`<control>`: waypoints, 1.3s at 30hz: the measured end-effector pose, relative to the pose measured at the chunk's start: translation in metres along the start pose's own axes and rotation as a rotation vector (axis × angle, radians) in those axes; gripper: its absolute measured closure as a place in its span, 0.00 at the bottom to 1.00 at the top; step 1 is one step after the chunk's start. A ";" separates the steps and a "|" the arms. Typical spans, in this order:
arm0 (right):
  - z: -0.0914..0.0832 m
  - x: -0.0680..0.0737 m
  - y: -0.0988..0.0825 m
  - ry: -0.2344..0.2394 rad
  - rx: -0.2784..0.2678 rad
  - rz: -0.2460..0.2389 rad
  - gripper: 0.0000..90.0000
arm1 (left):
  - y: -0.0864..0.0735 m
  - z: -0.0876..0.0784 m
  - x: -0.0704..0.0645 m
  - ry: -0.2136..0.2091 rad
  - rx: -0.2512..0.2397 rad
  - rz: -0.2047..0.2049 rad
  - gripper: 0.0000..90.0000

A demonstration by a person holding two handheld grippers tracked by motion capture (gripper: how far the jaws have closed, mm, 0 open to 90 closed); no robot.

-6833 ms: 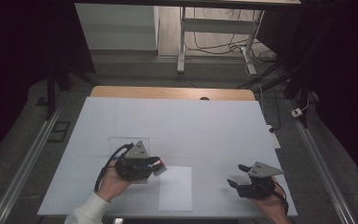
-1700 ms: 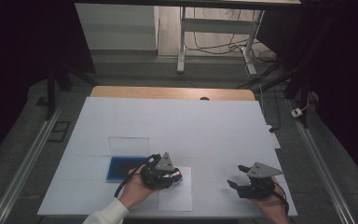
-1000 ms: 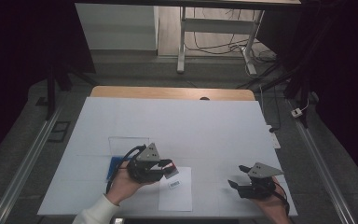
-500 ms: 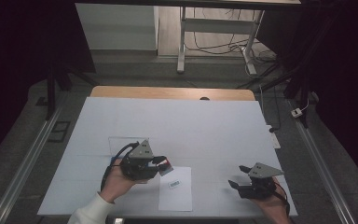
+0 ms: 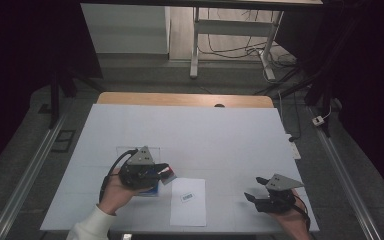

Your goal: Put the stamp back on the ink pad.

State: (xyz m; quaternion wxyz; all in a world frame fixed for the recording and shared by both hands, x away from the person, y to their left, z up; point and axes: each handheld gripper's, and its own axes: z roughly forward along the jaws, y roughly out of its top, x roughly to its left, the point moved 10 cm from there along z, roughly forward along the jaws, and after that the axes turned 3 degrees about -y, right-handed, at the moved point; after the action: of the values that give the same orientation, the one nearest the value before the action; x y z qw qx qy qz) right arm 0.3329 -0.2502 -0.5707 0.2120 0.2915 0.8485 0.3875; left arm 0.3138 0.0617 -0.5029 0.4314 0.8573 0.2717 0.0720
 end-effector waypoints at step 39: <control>0.001 -0.001 -0.001 -0.008 0.001 -0.005 0.32 | -0.054 -0.028 0.061 0.149 0.126 -0.117 0.78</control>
State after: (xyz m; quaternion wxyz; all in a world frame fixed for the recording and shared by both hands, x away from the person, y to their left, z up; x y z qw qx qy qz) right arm 0.3344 -0.2511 -0.5724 0.2160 0.2911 0.8486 0.3854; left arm 0.3340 0.1392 -0.5346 0.3586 0.8577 0.3566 0.0929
